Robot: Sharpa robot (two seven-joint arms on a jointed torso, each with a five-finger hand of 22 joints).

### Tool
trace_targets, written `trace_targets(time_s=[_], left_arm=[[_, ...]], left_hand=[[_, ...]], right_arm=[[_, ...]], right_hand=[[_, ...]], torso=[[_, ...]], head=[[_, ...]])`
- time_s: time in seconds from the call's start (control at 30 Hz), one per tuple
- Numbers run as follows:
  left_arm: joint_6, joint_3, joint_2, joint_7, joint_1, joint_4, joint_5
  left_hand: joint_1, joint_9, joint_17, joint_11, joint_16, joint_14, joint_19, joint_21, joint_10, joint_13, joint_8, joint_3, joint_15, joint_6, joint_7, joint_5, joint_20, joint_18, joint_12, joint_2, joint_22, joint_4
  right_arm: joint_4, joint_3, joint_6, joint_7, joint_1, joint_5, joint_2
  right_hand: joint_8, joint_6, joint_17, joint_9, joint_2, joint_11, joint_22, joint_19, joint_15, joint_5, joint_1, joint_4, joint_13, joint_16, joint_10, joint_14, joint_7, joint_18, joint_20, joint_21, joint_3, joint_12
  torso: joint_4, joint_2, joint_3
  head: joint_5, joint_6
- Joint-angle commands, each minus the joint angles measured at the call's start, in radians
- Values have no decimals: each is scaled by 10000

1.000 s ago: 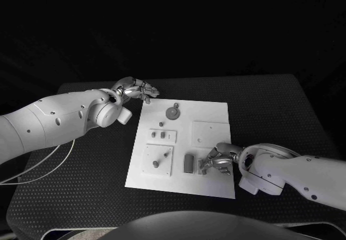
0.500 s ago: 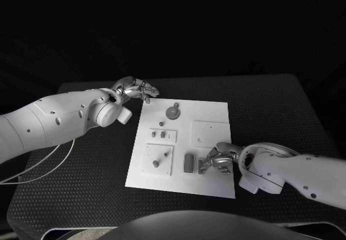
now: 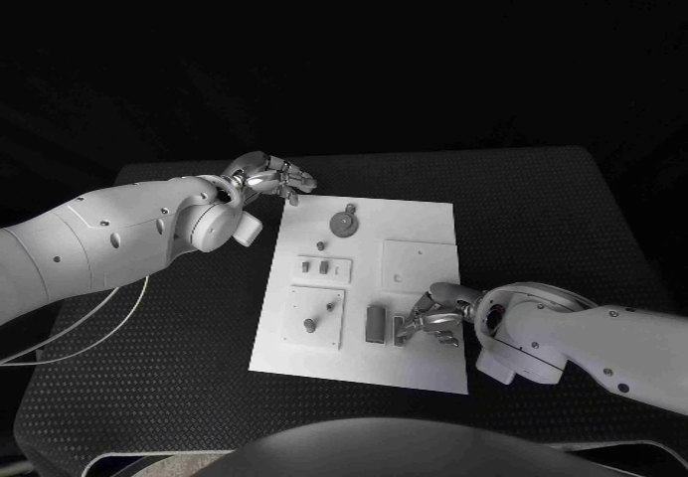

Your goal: Assemble the parts on the task board

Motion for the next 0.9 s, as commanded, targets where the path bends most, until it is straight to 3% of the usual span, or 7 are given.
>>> trace_targets(time_s=[0.03,0.2,0.33,0.43,0.7,0.9], left_arm=[[120,6,5,47,7,23,-29],[120,6,1,44,7,24,-32],[122,6,11,48,7,23,-32],[126,6,20,48,7,20,-32],[131,6,17,48,7,11,-32],[133,6,22,48,7,12,-33]], left_hand=[[-77,7,14,62,-49,0,52,-34,23,-12,47,-12,18,-15,-42,-62,14,69,23,-27,169,17],[-76,7,15,62,-50,1,53,-35,23,-13,47,-11,18,-16,-42,-62,13,69,23,-24,170,18],[-74,6,16,62,-50,1,53,-36,21,-14,48,-9,17,-16,-42,-62,13,69,22,-23,171,17],[-72,6,17,62,-50,1,54,-36,20,-15,48,-9,17,-17,-42,-62,13,70,21,-22,171,16],[-71,6,19,63,-51,1,55,-38,16,-17,49,-9,18,-19,-41,-62,13,70,20,-23,172,15],[-75,5,20,64,-52,1,56,-39,14,-18,50,-10,19,-20,-41,-63,14,69,20,-21,173,18]], right_arm=[[-31,-72,900,119,-92,-199,8],[-45,-72,1094,105,-92,-615,13],[-77,-73,1145,90,-93,-946,59],[-145,-74,1141,77,-95,-1072,125],[-227,-75,971,-13,-105,-1373,203],[-268,-76,887,-97,-107,-1474,227]], right_hand=[[62,0,25,19,-163,-8,-4,-42,-61,-70,26,-171,7,-32,-103,-32,23,454,-105,74,-137,-84],[62,-102,99,38,-288,19,-8,-150,-36,-291,305,-590,-28,-71,-313,-125,55,454,-121,70,-689,-195],[72,-141,142,52,-338,27,-18,-209,-31,-828,677,-910,-36,-94,-410,-166,58,454,-129,64,-952,-247],[82,-145,162,59,-358,24,-27,-221,-28,-978,861,-1019,-19,-107,-416,-176,61,454,-125,65,-1057,-253],[109,-126,179,78,-334,13,-40,-216,-37,-1004,1068,-1116,12,-111,-388,-172,52,454,-129,71,-1134,-238],[173,-41,184,114,-152,-22,-72,-159,-67,-1021,1144,-969,66,-109,-256,-120,15,454,-128,77,-1080,-188]], torso=[[0,1,4],[-2,3,9],[-11,2,9],[-8,2,9],[4,5,14],[-4,0,7]], head=[[-12,7],[-8,2],[-6,-6],[-14,-10],[-7,-40],[-1,-39]])
